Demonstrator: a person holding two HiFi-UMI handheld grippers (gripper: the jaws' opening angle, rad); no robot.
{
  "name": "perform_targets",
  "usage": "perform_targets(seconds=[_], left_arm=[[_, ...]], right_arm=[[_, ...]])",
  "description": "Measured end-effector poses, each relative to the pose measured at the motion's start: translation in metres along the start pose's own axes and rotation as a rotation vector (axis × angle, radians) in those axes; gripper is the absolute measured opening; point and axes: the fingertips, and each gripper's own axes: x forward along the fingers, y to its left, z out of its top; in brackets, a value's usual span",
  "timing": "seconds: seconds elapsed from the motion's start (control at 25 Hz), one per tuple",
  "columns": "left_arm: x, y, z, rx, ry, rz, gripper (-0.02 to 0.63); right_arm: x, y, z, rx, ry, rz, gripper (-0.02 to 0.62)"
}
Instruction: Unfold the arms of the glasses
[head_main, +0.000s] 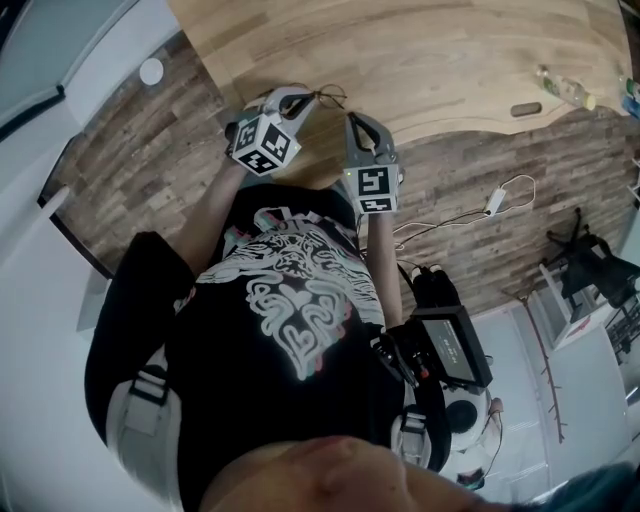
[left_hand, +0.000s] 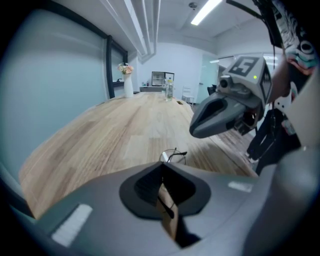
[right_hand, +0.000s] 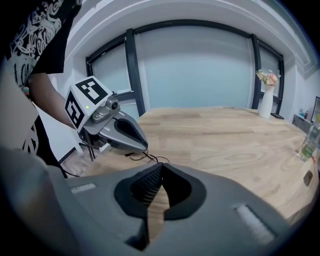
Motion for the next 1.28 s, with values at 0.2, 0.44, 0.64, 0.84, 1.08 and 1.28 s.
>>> perform_targets(seconds=[0.2,0.44,0.64,0.84,1.08,1.28], left_arm=[[0.010,-0.001,0.000,0.058,0.027,-0.017,-0.011],[0.016,-0.006,-0.003,0.107,0.056,-0.045,0.014],[0.020,-0.004,-0.004,0.152,0.093,-0.062,0.015],[0.027,-0.004,-0.009,0.214,0.146,-0.080,0.015],[0.031,-0.003,-0.009,0.237,0.158,-0.088,0.015],[0.031,-0.002,-0.008,0.258,0.156,-0.079,-0.003]], right_arm=[[0.008,-0.004,-0.003,0.012,0.017,0.022,0.000],[0.013,-0.008,-0.002,0.007,0.021,0.037,0.002],[0.015,-0.010,-0.001,0.000,0.029,0.042,0.002],[0.015,-0.012,-0.002,0.007,0.035,0.046,0.002],[0.016,-0.016,-0.004,0.009,0.039,0.045,0.002],[0.015,-0.017,-0.005,0.006,0.049,0.053,0.002]])
